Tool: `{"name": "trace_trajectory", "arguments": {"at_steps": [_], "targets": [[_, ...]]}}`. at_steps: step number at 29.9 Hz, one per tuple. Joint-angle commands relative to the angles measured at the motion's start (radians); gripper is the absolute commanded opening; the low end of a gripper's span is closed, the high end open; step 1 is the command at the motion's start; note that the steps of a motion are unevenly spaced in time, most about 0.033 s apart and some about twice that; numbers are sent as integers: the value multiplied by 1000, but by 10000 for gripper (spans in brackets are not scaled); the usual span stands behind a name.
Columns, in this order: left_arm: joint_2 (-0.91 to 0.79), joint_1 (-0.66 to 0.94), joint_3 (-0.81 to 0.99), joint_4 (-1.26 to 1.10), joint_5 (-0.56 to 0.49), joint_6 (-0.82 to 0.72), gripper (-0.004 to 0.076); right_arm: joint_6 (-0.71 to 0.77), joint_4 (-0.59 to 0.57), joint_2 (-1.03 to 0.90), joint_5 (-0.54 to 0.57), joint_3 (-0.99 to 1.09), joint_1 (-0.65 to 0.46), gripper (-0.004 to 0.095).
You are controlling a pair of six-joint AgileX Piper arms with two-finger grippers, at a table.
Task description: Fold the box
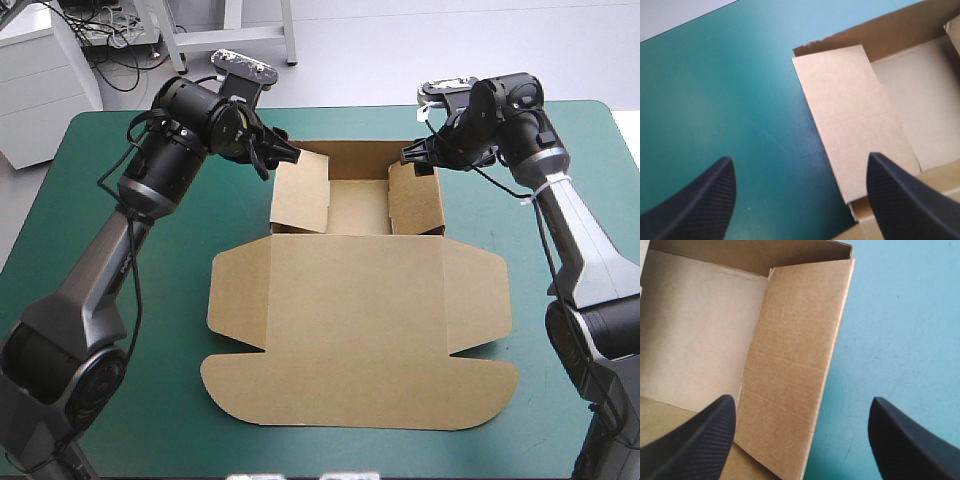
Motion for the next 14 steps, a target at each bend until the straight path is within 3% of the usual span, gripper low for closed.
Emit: {"name": "trace_trajectory", "arguments": {"at_steps": [1, 14], "targets": [[-143, -33, 75, 55, 33, 0, 523, -15, -7, -73, 1, -28, -7, 712], [-597, -53, 574, 53, -44, 0, 523, 10, -15, -25, 1, -28, -7, 711]]}}
